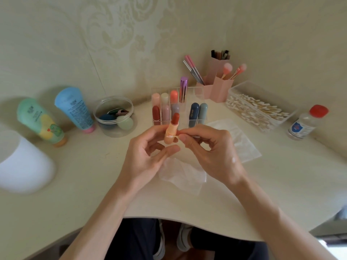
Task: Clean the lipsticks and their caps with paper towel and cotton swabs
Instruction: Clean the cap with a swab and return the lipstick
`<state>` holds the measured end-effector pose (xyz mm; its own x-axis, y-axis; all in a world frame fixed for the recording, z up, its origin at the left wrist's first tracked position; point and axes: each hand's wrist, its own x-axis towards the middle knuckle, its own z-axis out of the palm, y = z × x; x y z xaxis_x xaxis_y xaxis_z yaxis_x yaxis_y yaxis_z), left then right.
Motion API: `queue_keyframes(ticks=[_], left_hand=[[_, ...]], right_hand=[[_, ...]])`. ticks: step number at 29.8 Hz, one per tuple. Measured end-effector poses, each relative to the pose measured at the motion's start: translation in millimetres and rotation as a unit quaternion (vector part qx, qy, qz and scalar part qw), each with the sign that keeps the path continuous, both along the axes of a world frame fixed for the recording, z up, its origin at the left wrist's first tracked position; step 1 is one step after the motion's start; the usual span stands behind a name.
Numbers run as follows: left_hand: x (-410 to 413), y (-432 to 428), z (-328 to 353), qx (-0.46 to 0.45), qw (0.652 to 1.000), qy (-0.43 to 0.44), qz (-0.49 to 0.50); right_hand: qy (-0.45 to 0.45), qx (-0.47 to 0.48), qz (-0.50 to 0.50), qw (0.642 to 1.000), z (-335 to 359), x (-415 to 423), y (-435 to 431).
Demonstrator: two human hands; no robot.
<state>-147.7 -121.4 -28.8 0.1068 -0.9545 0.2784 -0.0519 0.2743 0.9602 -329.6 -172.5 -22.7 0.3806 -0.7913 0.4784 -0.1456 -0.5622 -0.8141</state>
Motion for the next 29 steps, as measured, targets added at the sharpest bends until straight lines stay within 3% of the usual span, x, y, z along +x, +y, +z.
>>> queue_keyframes(ticks=[8, 15, 20, 29], left_hand=[[4.7, -2.7, -4.4, -0.014, 1.000, -0.023, 0.004], [2.4, -0.6, 0.6, 0.005, 0.999, 0.045, 0.019], [0.3, 2.8, 1.9, 0.004, 1.000, 0.006, -0.018], [6.1, -2.9, -4.2, -0.011, 1.000, -0.013, 0.003]], right_hand=[[0.008, -0.010, 0.010, 1.000, -0.4, 0.6, 0.6], [-0.001, -0.009, 0.001, 1.000, -0.2, -1.0, -0.3], [0.000, -0.010, -0.011, 1.000, -1.1, -2.0, -1.4], [0.019, -0.028, 0.002, 0.999, -1.1, 0.3, 0.0]])
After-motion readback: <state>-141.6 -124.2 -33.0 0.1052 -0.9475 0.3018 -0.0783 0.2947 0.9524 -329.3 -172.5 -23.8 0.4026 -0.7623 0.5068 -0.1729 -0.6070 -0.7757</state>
